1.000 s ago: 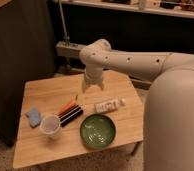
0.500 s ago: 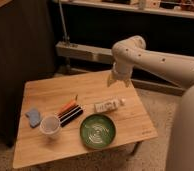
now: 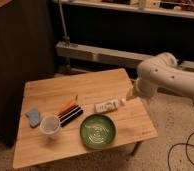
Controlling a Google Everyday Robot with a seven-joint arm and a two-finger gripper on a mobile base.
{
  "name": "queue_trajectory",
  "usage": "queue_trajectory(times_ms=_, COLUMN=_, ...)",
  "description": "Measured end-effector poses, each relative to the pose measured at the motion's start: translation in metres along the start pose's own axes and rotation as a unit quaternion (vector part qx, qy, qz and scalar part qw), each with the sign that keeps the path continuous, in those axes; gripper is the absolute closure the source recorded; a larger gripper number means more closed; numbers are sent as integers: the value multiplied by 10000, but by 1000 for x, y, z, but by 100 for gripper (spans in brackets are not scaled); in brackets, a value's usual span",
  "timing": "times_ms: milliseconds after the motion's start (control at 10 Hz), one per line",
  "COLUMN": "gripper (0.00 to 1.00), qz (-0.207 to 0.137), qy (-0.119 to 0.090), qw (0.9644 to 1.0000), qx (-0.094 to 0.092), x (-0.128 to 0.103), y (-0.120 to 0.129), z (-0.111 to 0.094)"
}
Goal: Move the arm in a circular motion
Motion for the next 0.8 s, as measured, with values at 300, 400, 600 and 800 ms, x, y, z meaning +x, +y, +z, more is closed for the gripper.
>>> queue_trajectory(times_ms=300, gripper=35, qz=-216, qy=343, qw=9992, qx=3, x=55, y=0, z=8)
queue_trajectory(times_ms=400, gripper=35, qz=-360, qy=473, qw=9982, qx=-15, x=68, y=9, z=13)
queue_trajectory(times_ms=600, gripper=35, qz=-728, qy=727, qw=9946, qx=-96, x=89, y=48, z=25)
queue_trajectory(times_ms=800, gripper=35, qz=-1087, qy=944, qw=9893, qx=-212, x=97, y=108, z=39)
